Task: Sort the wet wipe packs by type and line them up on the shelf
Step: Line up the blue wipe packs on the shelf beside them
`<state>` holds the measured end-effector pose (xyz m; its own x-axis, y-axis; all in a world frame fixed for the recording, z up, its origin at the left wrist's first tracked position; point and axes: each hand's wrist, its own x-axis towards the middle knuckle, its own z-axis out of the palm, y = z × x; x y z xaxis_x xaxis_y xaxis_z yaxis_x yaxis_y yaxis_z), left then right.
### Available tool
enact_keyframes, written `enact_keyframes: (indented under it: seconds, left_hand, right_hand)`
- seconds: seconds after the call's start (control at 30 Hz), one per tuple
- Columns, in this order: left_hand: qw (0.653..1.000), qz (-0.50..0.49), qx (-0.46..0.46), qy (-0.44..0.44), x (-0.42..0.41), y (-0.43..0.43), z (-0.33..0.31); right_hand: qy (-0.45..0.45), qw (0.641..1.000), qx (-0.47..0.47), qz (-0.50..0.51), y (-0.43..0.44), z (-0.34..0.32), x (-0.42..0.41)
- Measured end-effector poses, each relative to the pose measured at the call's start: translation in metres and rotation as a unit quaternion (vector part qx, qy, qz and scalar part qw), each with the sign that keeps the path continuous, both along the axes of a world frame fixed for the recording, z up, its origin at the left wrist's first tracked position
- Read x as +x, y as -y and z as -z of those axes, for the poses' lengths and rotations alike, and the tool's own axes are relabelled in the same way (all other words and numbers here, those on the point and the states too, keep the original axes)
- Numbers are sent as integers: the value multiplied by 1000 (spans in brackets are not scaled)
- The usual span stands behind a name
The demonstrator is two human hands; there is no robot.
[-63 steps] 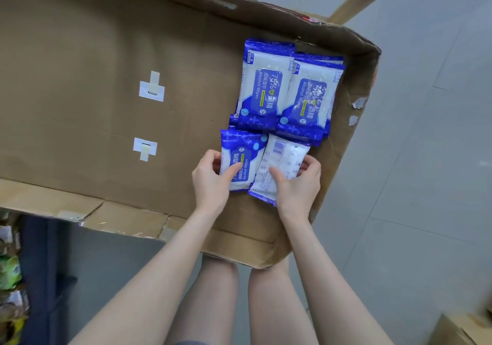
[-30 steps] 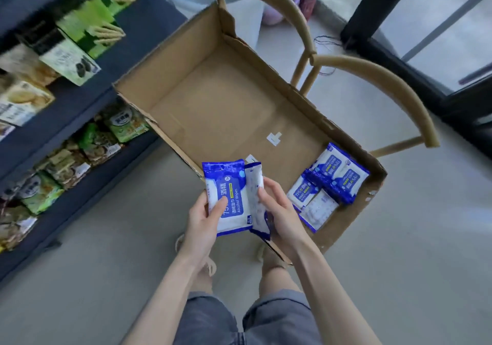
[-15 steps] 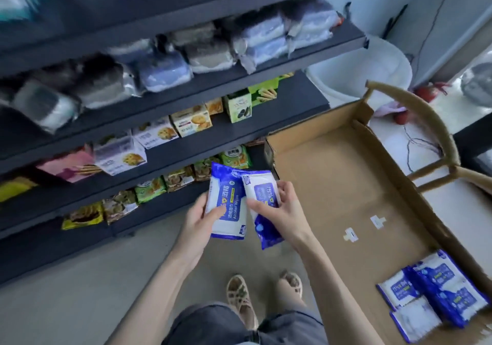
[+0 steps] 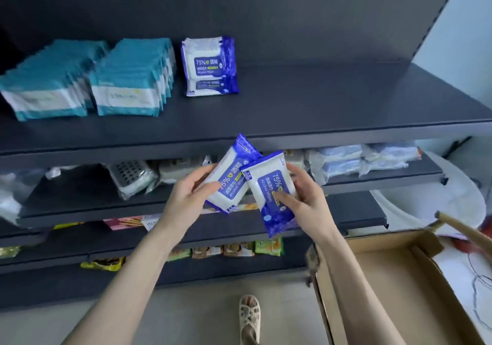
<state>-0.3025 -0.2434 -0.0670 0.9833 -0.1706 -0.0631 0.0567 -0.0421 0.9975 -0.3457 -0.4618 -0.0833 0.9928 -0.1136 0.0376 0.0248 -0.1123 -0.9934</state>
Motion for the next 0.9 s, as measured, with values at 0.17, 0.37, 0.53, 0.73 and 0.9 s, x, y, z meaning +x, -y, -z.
enact_keyframes:
  seconds: [0.17, 0.37, 0.53, 0.73, 0.9]
  left_hand:
    - [995, -11, 33, 98, 79, -8, -46]
    - [968, -49, 154, 193, 163, -16, -86]
    - [924, -62, 289, 244, 224, -20, -104]
    - [882, -27, 373, 285, 272, -16, -122]
    - [868, 16, 421, 263, 301, -23, -125]
  right_hand:
    - [47, 998, -33, -26, 11, -49, 84]
    - [62, 993, -96, -24, 8, -91, 169]
    - [78, 974, -209, -34, -6, -117, 222]
    - [65, 950, -306, -10, -19, -125, 263]
    - [46, 943, -329, 15, -27, -127, 283]
